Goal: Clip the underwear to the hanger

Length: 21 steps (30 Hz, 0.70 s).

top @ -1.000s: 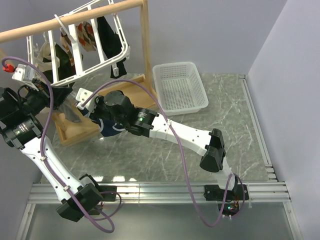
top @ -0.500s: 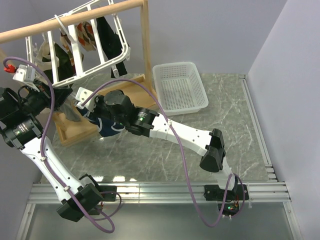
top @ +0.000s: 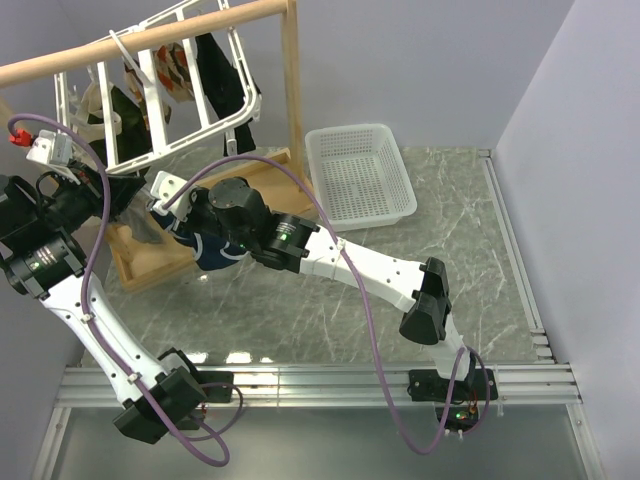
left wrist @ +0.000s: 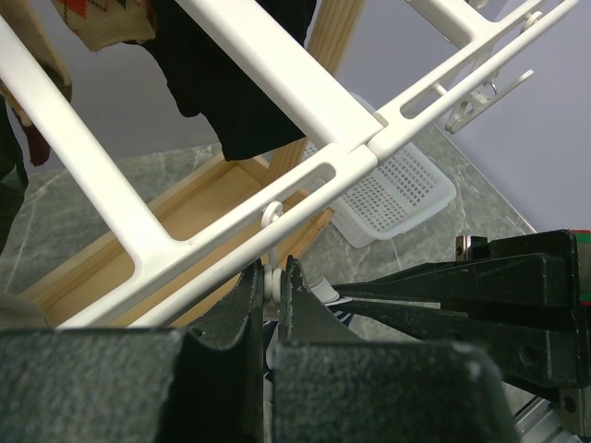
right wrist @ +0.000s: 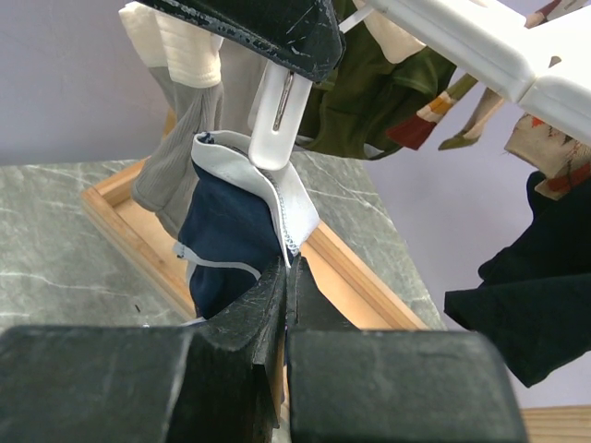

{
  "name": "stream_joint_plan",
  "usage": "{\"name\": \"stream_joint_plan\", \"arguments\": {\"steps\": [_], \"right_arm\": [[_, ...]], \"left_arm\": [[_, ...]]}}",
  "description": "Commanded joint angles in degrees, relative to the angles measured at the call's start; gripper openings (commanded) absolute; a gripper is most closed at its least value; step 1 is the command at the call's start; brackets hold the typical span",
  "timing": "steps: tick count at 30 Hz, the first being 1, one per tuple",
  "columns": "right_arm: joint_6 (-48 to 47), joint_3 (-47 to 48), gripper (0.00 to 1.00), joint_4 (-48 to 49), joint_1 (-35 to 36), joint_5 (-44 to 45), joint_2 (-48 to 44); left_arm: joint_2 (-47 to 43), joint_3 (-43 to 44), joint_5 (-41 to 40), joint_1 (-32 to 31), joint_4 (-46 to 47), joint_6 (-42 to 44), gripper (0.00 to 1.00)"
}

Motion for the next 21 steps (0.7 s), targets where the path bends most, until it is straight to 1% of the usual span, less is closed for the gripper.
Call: {"name": "stream_joint_plan", "arguments": {"steps": [1, 9, 13, 15, 21], "right_arm": [[-0.06, 1.77, 0.00, 3.12, 0.40, 0.11, -3.85], [0.64, 2.38, 0.00, 3.48, 0.40, 0.20, -4.11], [0.82, 3.61, 0.00, 3.21, 0.40, 0.46, -3.41], [0.82, 3.96, 0.00, 3.12, 0.31, 0.64, -3.06], [0.91, 4.40, 0.00, 3.21, 0.14, 1.25, -2.53]], "left_arm": [[-0.67, -0.38, 5.20, -0.75, -7.76, 1.03, 0.00], [-0.32, 0.41, 5.20, -0.75, -11.98, 5.16, 0.00], [-0.06, 0.94, 5.29, -0.75, -13.38, 5.52, 0.00], [0.21, 1.38, 5.47, -0.75, -14.26, 8.32, 0.00], [0.38, 2.00, 5.64, -0.75, -16.64, 10.35, 0.00]]}}
